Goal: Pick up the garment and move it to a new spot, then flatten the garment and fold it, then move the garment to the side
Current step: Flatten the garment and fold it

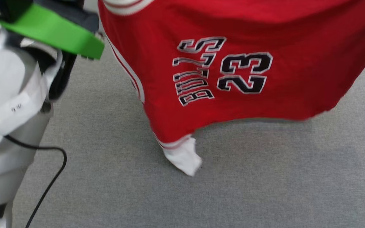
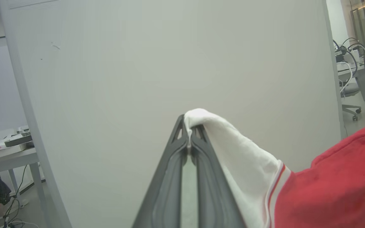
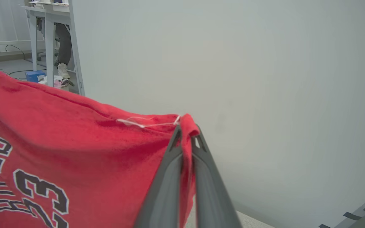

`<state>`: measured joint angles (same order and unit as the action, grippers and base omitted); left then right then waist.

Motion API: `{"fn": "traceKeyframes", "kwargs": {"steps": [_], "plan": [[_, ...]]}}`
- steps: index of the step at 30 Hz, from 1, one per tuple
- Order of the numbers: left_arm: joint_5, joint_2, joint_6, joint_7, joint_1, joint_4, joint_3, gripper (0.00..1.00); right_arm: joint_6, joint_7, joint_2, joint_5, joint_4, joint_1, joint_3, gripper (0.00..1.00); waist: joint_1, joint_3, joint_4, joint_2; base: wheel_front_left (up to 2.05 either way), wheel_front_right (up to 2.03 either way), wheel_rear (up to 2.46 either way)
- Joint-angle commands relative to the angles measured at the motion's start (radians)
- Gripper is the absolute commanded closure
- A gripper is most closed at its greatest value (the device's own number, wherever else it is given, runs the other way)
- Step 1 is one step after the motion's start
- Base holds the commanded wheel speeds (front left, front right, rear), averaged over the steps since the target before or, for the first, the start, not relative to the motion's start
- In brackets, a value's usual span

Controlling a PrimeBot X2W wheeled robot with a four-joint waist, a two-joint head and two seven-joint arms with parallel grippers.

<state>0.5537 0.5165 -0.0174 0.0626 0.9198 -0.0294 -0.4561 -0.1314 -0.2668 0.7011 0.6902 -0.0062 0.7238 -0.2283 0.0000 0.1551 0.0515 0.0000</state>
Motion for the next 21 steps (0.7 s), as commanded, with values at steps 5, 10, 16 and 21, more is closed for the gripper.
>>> {"fn": "traceKeyframes", "kwargs": {"steps": [5, 10, 16, 21], "plan": [[-0.011, -0.044, 0.036, -0.021, 0.169, 0.06, -0.011, 1.0, 0.001, -0.05, -0.011, -0.026, -0.04, 0.085, 0.049, 1.0, 0.0, 0.042, -0.002, 0.0, 0.0, 0.0, 0.0], [-0.025, -0.066, 0.064, -0.041, 0.32, 0.121, -0.018, 1.0, 0.001, -0.096, -0.023, -0.045, -0.038, 0.197, 0.047, 1.0, 0.0, 0.123, -0.014, 0.0, 0.0, 0.0, 0.0], [-0.039, -0.086, 0.097, -0.061, 0.535, 0.24, -0.017, 1.0, 0.001, -0.117, -0.043, -0.087, 0.052, 0.422, 0.009, 1.0, 0.0, 0.251, -0.033, 0.0, 0.0, 0.0, 0.0], [-0.074, -0.09, 0.117, -0.054, 0.741, 0.361, -0.02, 1.0, 0.001, -0.089, -0.063, -0.129, 0.177, 0.636, -0.04, 1.0, 0.0, 0.351, -0.048, 0.0, 0.0, 0.0, 0.0]]}}
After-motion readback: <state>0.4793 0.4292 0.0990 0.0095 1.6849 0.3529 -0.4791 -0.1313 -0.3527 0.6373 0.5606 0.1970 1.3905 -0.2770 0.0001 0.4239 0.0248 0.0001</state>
